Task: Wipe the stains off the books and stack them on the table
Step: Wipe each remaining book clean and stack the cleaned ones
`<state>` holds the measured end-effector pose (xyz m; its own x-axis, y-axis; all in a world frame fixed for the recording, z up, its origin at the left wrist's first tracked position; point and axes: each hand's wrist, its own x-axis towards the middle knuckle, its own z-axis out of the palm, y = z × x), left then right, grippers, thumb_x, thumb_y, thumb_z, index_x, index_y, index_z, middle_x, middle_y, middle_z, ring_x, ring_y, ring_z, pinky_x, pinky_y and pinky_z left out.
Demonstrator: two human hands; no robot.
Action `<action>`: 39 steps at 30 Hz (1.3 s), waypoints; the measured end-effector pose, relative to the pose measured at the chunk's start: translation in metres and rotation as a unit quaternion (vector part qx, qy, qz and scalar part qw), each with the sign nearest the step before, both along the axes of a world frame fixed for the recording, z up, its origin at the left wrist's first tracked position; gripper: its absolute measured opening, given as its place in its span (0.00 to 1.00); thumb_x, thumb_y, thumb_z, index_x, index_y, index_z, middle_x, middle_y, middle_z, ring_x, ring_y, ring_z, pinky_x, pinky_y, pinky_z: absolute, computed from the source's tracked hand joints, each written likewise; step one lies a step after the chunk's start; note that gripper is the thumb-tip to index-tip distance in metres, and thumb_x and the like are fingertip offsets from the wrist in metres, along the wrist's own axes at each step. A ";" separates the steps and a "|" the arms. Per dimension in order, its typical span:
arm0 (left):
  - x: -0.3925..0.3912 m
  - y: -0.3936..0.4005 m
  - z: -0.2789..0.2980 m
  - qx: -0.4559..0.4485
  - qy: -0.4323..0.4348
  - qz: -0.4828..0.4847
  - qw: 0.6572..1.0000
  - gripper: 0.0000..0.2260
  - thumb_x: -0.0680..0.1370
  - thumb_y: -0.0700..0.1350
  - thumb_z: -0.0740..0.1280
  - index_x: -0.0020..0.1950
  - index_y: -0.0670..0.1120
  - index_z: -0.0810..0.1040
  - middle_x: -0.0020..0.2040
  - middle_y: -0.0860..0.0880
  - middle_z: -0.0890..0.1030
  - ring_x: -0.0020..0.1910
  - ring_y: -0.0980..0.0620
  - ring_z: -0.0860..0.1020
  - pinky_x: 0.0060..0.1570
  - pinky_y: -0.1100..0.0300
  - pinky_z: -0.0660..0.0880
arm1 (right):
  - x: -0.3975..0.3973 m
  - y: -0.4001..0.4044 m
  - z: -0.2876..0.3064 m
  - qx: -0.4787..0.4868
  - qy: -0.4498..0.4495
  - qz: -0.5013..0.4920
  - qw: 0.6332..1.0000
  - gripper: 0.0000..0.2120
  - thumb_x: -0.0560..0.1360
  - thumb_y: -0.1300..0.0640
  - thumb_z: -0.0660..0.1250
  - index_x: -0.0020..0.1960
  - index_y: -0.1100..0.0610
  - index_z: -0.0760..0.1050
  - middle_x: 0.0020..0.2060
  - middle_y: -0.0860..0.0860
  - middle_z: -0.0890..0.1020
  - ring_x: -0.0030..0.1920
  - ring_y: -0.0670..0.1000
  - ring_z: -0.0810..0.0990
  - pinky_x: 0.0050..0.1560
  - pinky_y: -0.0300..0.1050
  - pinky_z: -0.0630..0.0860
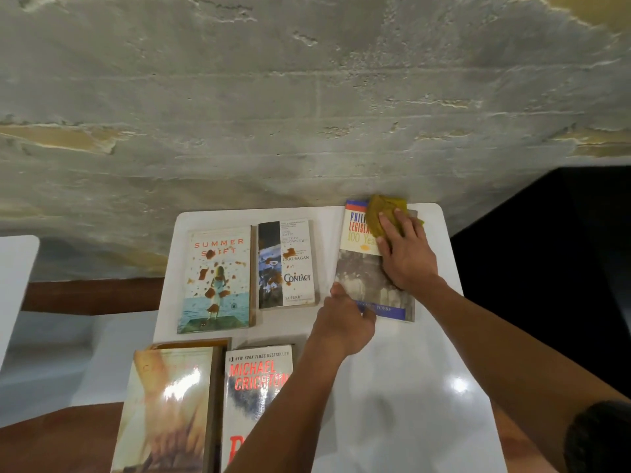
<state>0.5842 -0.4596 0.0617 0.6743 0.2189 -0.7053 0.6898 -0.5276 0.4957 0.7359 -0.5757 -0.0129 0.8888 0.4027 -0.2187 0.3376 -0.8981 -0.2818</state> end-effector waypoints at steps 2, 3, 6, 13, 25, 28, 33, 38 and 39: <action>0.002 -0.003 -0.002 -0.007 0.003 0.006 1.000 0.34 0.82 0.55 0.59 0.80 0.41 0.49 0.73 0.40 0.68 0.70 0.41 0.69 0.67 0.52 0.68 | -0.011 -0.006 -0.001 -0.008 0.000 0.015 1.000 0.25 0.84 0.41 0.47 0.81 0.41 0.50 0.80 0.45 0.52 0.80 0.53 0.47 0.74 0.56 0.63; 0.004 -0.003 -0.003 -0.011 0.005 0.009 1.000 0.34 0.83 0.56 0.59 0.80 0.40 0.49 0.73 0.40 0.68 0.70 0.40 0.69 0.67 0.51 0.68 | -0.017 -0.011 -0.003 -0.008 0.000 0.026 1.000 0.25 0.84 0.41 0.46 0.81 0.41 0.50 0.81 0.45 0.52 0.80 0.53 0.47 0.73 0.55 0.64; 0.006 -0.002 -0.004 -0.012 0.011 0.008 1.000 0.34 0.83 0.57 0.57 0.81 0.40 0.48 0.74 0.38 0.67 0.72 0.39 0.68 0.68 0.50 0.67 | -0.046 -0.020 -0.004 -0.013 -0.006 0.064 0.998 0.25 0.84 0.41 0.44 0.81 0.43 0.53 0.80 0.48 0.56 0.79 0.55 0.53 0.74 0.58 0.66; 0.004 0.001 -0.010 -0.031 0.010 0.023 0.999 0.37 0.82 0.64 0.51 0.82 0.41 0.45 0.73 0.39 0.71 0.71 0.41 0.71 0.67 0.51 0.68 | -0.125 -0.019 -0.011 -0.001 -0.008 0.126 0.992 0.30 0.79 0.45 0.54 0.80 0.42 0.52 0.78 0.51 0.63 0.75 0.58 0.61 0.72 0.57 0.69; 0.005 -0.004 -0.005 -0.010 -0.064 0.174 0.983 0.27 0.85 0.57 0.53 0.79 0.43 0.54 0.66 0.40 0.77 0.61 0.41 0.78 0.59 0.51 0.73 | -0.134 0.007 0.004 -0.008 -0.063 0.064 0.996 0.34 0.68 0.42 0.74 0.73 0.47 0.71 0.62 0.52 0.75 0.55 0.56 0.73 0.53 0.52 0.77; 0.005 -0.003 -0.007 -0.009 -0.074 0.189 0.979 0.24 0.85 0.58 0.53 0.75 0.45 0.59 0.64 0.41 0.78 0.59 0.41 0.78 0.58 0.51 0.74 | -0.131 0.016 0.009 -0.017 -0.052 0.073 0.996 0.37 0.72 0.42 0.70 0.78 0.48 0.63 0.65 0.54 0.72 0.58 0.56 0.70 0.59 0.53 0.75; 0.009 -0.010 -0.008 -0.014 -0.062 0.143 0.988 0.34 0.84 0.58 0.54 0.82 0.41 0.44 0.76 0.39 0.66 0.71 0.40 0.71 0.69 0.49 0.67 | -0.136 0.020 0.019 0.010 -0.053 0.074 0.996 0.34 0.72 0.47 0.72 0.75 0.50 0.64 0.62 0.52 0.74 0.56 0.54 0.69 0.59 0.51 0.76; 0.015 -0.024 -0.016 -0.028 0.016 0.142 0.989 0.39 0.83 0.64 0.50 0.80 0.44 0.32 0.81 0.35 0.49 0.80 0.37 0.54 0.76 0.43 0.58 | -0.139 -0.005 0.012 0.116 -0.027 0.038 0.992 0.31 0.70 0.57 0.76 0.69 0.50 0.68 0.59 0.49 0.74 0.52 0.52 0.69 0.49 0.49 0.80; 0.016 -0.026 -0.017 -0.014 0.032 0.139 0.990 0.40 0.83 0.64 0.49 0.80 0.43 0.33 0.81 0.35 0.46 0.80 0.37 0.50 0.76 0.44 0.56 | -0.140 -0.012 0.007 0.125 -0.029 0.045 0.991 0.30 0.72 0.57 0.75 0.71 0.49 0.69 0.61 0.47 0.72 0.52 0.50 0.68 0.48 0.48 0.80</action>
<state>0.5998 -0.4853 0.0445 0.5440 0.3690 -0.7536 0.8372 -0.2989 0.4580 0.5960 -0.5876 -0.0054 0.8552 0.5156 -0.0523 0.4346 -0.7684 -0.4698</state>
